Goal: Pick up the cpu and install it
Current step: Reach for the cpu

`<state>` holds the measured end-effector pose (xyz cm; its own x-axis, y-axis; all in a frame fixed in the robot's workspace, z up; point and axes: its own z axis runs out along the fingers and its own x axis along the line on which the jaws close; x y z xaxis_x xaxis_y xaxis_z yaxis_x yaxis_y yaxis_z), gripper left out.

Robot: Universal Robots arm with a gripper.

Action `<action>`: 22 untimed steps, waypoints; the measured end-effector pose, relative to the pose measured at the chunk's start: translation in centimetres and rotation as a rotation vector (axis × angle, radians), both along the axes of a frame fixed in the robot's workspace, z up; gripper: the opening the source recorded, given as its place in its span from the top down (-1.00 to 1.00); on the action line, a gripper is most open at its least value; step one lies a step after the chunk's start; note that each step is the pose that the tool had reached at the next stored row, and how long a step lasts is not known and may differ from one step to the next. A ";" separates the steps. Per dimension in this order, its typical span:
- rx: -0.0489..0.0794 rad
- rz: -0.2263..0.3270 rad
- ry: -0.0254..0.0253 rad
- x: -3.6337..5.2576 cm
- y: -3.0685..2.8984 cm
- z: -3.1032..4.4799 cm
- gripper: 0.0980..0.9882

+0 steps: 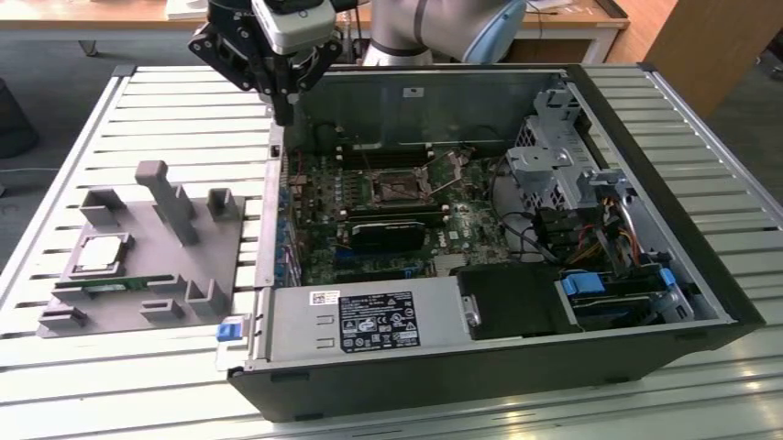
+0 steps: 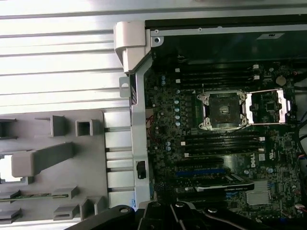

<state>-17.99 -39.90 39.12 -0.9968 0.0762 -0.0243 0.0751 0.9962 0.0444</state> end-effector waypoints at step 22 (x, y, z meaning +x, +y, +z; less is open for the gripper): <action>0.000 0.000 0.0000 -1.69 0.00 -0.09 0.98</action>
<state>-19.69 -39.89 39.03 -0.9968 0.0762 -0.0243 0.0751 0.9962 0.0444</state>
